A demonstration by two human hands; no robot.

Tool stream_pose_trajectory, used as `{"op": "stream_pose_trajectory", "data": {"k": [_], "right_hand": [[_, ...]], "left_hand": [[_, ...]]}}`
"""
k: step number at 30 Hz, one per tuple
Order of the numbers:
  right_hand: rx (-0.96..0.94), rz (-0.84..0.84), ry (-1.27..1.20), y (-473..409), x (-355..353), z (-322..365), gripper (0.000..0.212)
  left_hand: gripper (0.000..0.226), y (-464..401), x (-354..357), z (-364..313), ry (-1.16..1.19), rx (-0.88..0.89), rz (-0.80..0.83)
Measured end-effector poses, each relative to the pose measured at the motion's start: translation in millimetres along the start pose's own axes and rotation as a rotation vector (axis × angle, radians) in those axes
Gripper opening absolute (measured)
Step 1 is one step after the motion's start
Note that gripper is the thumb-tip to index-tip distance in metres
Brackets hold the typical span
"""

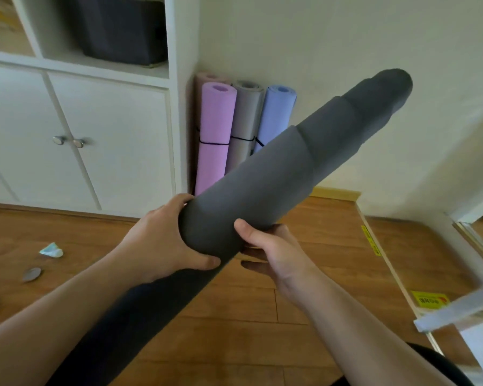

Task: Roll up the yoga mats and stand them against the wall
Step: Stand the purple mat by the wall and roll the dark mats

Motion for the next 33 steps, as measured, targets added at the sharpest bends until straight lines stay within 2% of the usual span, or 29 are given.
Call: {"op": "stream_pose_trajectory", "data": {"k": [2,6,9,14,20,23,27,31,33], "right_hand": [[-0.030,0.041,-0.027,-2,1,8,0.123],[-0.156,0.073,-0.155,0,-2,32,0.097],[-0.291,-0.002,-0.073,4,-9,50,0.089],[-0.417,-0.038,0.048,8,-11,66,0.094],[-0.496,-0.042,0.246,12,-1,68,0.093],[-0.516,-0.046,0.286,10,3,68,0.096],[-0.510,-0.034,0.327,4,10,66,0.101],[-0.508,0.002,0.349,10,15,73,0.074],[-0.540,-0.039,0.398,14,13,78,0.074]], "left_hand": [[0.110,-1,0,-4,0.046,0.031,0.012],[0.100,-2,5,-9,0.157,0.066,0.045],[0.100,0,11,-15,0.225,0.082,0.076],[0.114,3,17,-25,0.226,0.091,0.103],[0.122,5,-8,-45,0.149,0.143,-0.066],[0.132,7,-12,-49,0.066,0.111,-0.151],[0.129,8,-9,-37,0.082,0.045,-0.207],[0.119,7,-2,-27,0.130,0.030,-0.210],[0.119,7,3,-25,0.153,0.027,-0.187]]}}
Point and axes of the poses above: each hand's wrist, its own y-axis away from the middle knuckle, its own x-axis out of the palm, z = x × y, the point moved 10 cm from there along -y, towards the middle knuckle
